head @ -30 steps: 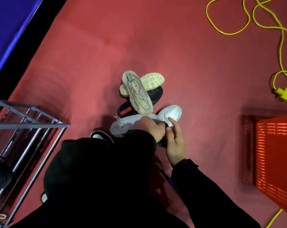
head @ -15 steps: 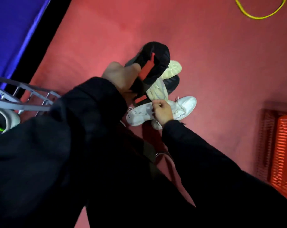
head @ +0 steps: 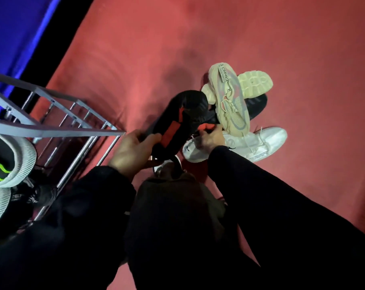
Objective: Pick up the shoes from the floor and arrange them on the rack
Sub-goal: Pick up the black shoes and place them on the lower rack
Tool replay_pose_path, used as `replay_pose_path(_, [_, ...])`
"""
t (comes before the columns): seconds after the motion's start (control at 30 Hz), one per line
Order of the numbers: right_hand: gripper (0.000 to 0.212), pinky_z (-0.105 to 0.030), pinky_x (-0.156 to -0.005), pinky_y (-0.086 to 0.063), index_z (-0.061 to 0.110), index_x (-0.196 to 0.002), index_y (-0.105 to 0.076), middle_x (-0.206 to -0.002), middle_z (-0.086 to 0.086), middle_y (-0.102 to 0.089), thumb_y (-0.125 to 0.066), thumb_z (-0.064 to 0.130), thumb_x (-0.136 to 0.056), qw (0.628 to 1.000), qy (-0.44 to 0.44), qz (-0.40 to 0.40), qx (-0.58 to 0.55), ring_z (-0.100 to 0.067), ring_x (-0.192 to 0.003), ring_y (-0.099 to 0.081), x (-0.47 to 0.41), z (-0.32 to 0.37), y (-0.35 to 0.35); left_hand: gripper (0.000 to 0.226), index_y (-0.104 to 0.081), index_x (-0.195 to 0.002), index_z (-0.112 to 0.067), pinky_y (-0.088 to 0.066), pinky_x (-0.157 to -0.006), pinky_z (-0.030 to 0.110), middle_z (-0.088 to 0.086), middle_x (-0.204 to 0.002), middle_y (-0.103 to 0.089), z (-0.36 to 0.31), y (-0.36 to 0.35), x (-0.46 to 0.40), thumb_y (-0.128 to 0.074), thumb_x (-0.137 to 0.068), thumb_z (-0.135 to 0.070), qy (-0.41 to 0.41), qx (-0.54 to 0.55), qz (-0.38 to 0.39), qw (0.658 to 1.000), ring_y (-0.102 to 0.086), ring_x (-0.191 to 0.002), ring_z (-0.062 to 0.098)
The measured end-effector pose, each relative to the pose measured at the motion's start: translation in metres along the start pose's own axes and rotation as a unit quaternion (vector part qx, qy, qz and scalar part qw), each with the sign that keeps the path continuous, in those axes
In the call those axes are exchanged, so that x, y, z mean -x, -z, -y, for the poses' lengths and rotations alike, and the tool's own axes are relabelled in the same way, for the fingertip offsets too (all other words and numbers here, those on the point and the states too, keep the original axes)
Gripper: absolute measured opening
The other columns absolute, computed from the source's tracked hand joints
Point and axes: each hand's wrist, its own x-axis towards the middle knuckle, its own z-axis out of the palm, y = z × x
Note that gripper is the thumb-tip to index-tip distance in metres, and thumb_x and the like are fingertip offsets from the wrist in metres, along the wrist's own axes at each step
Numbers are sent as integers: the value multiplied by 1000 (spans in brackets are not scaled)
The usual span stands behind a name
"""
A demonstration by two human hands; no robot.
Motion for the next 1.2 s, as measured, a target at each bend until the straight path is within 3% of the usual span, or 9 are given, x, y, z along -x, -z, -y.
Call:
replay_pose_path(0.07, [11, -48, -84, -59, 34, -81, -55, -83, -5, -66, -56, 32, -91, 998, 56, -1, 34, -33, -84, -69, -1, -7, -8, 9, -58, -99, -6, -60, -75, 45, 15, -87, -58, 10, 4, 2, -56, -98, -15, -3, 19, -10, 1000, -62, -75, 23])
replay_pose_path(0.13, [27, -40, -74, -52, 31, -70, -46, -67, 3, -54, -53, 30, -96, 997, 72, -13, 13, -23, -67, -57, 3, -6, -15, 8, -58, -94, -8, -60, -72, 41, 15, -83, -59, 15, 7, 7, -55, -98, -14, -14, 33, -29, 999, -64, -67, 18])
replay_pose_path(0.23, [6, -38, -85, -48, 25, -92, -54, -85, 1, -62, -52, 26, -98, 995, 65, -56, -46, -26, -87, -66, 33, 12, -6, 10, -55, -96, -5, -59, -68, 37, 17, -82, -62, 18, 7, 18, -52, -99, -14, -19, 75, -56, 995, -68, -61, 15])
replay_pose_path(0.33, [46, -36, -106, -44, 11, -138, -45, -121, -9, -65, -59, 18, -95, 998, 33, -50, -21, -27, -115, -61, 22, 12, 7, 17, -55, -102, 2, -60, -69, 39, 20, -86, -66, 24, 9, 21, -53, -98, -15, -22, 106, -69, 992, -68, -77, 27])
replay_pose_path(0.5, [30, -53, -97, -56, 14, -101, -71, -91, -11, -74, -64, 32, -78, 999, 7, -6, -52, -36, -93, -72, -59, -40, -2, 16, -57, -101, 1, -60, -61, 34, 20, -86, -66, 32, 14, 17, -53, -98, -14, -18, 116, -63, 991, -67, -78, 27])
replay_pose_path(0.67, [62, -41, -115, -42, 16, -142, -57, -138, -9, -65, -62, 52, -92, 995, 39, -73, -58, -28, -131, -59, -36, -21, 0, 11, -60, -91, -10, -59, -59, 31, 8, -75, -64, 37, 17, 14, -52, -99, -12, -26, 94, -39, 994, -65, -67, 17])
replay_pose_path(0.73, [71, -50, -104, -53, 25, -125, -65, -119, -11, -74, -58, 77, -77, 995, 40, -77, -52, -33, -114, -69, -48, -31, -8, 10, -61, -95, -9, -60, -64, 34, 11, -78, -63, 40, 18, 10, -53, -98, -13, -28, 90, -33, 995, -64, -72, 20])
replay_pose_path(0.9, [27, -38, -94, -53, 2, -112, -67, -107, -18, -74, -64, 23, -96, 991, 47, -124, 18, -33, -104, -69, -17, 3, 7, 10, -62, -93, -11, -59, -66, 36, 10, -81, -63, 43, 14, 7, -54, -99, -13, -24, 102, -41, 994, -63, -72, 20])
replay_pose_path(1.2, [10, -50, -83, -54, 29, -76, -57, -83, -6, -64, -56, 30, -87, 958, 144, -109, -220, -24, -84, -62, 27, 28, 21, 13, -62, -91, -10, -59, -75, 41, 10, -81, -67, 40, 7, 3, -52, -99, -13, -34, 145, -52, 987, -68, -61, 8])
